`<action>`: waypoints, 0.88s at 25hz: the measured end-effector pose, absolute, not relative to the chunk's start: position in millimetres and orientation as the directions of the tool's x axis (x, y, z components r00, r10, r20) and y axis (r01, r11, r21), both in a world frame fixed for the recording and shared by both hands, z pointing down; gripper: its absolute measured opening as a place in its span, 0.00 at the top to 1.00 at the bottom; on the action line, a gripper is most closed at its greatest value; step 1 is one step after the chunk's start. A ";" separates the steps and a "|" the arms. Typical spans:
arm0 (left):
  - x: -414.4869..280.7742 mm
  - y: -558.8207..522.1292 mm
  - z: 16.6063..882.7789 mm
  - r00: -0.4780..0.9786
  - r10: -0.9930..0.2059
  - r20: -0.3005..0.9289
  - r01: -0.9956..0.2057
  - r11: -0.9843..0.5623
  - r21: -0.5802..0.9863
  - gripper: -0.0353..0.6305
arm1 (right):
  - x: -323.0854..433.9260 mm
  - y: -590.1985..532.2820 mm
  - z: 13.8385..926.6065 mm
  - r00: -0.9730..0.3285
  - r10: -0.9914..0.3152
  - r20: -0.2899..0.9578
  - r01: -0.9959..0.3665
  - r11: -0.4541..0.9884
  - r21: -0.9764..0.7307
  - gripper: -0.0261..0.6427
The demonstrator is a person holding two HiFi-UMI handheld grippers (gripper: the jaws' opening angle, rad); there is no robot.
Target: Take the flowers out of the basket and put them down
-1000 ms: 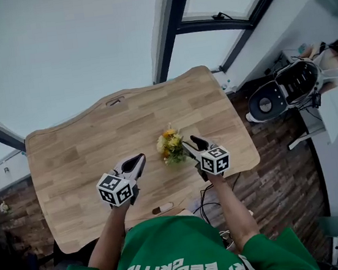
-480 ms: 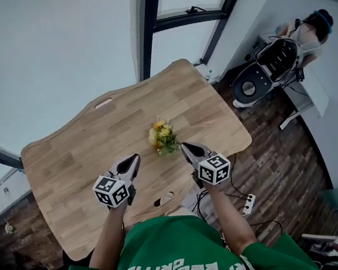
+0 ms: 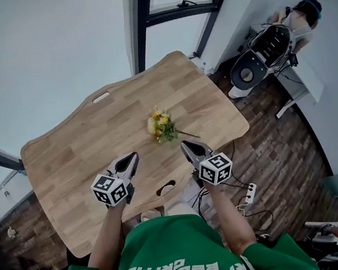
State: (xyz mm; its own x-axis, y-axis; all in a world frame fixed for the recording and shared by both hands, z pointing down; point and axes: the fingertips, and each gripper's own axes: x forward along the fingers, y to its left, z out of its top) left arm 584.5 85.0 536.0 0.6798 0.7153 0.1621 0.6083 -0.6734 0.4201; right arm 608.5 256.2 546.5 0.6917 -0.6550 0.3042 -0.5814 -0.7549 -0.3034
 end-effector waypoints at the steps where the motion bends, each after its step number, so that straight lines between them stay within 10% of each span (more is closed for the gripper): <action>1: 581.7 83.6 537.7 0.680 0.716 0.161 0.608 -0.673 0.421 0.92 | 604.2 255.1 547.3 0.693 -0.653 0.304 -0.579 -0.756 -0.304 0.95; 22: 564.6 61.2 546.2 0.710 0.687 0.153 0.583 -0.696 0.419 0.92 | 575.0 243.2 568.1 0.686 -0.649 0.328 -0.569 -0.760 -0.313 0.95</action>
State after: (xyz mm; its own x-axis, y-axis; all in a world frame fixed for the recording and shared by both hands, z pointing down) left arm 564.6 61.2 546.2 0.7103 0.6871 0.1529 0.5830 -0.6960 0.4192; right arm 575.0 243.2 568.1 0.6865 -0.6490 0.3279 -0.5693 -0.7603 -0.3129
